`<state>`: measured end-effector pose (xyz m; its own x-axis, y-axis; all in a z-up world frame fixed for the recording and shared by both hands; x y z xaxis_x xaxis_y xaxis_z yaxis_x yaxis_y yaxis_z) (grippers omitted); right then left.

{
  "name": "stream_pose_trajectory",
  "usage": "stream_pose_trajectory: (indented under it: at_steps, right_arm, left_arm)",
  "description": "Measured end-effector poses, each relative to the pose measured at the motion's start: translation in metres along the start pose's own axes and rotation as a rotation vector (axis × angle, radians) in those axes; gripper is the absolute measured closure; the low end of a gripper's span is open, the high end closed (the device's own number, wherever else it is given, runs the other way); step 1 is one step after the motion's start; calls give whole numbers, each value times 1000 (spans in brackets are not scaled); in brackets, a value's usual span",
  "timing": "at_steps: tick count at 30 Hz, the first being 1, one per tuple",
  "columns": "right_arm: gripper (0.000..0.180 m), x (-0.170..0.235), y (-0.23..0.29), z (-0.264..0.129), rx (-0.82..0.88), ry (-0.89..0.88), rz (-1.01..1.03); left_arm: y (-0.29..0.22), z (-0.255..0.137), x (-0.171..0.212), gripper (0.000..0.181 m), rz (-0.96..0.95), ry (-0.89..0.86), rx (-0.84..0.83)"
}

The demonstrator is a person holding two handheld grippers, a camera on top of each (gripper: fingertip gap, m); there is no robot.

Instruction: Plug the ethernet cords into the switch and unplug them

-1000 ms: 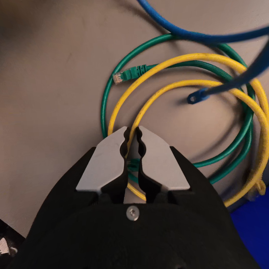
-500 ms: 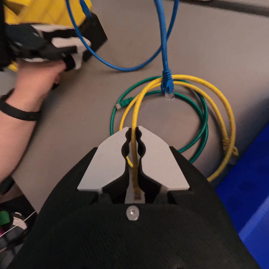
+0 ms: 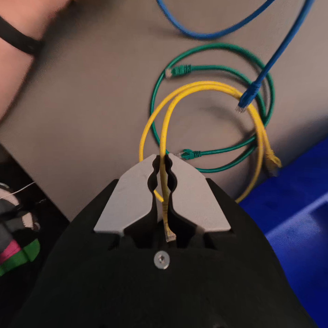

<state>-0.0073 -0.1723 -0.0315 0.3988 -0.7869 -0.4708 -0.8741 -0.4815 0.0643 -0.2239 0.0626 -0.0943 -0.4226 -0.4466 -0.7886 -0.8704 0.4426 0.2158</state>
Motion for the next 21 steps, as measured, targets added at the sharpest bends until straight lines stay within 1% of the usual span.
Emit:
stream_pose_trajectory:
  at_steps: [3,7,10,12,18,21]
  right_arm:
    - [173,4,-2,32,-17,36,53]
    - [172,22,-10,54,26,149,99]
    - [172,25,-11,57,17,140,116]
    - [172,25,-12,58,14,136,121]
    - [172,24,-12,63,-12,123,121]
    - [172,23,-14,62,-7,107,118]
  left_arm:
    - [0,-3,2,153,-13,-6,21]
    - [1,-4,3,151,-14,-4,21]
    - [2,-2,2,137,-12,4,5]
    - [1,-3,1,132,-10,0,5]
    - [1,-5,0,132,-37,0,59]
    - [-1,-4,0,132,-16,4,51]
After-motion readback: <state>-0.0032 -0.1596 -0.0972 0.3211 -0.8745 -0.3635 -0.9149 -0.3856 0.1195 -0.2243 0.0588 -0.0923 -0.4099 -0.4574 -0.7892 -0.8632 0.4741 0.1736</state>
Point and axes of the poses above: each gripper's, where its closed fingertips meet, z out along the fingers, x out of its underside, y = z × x across the jaws, the point moved 6 cm from there along -z, back along the fingers, and after that the axes turned 3 degrees about y, right-handed, at the moved point
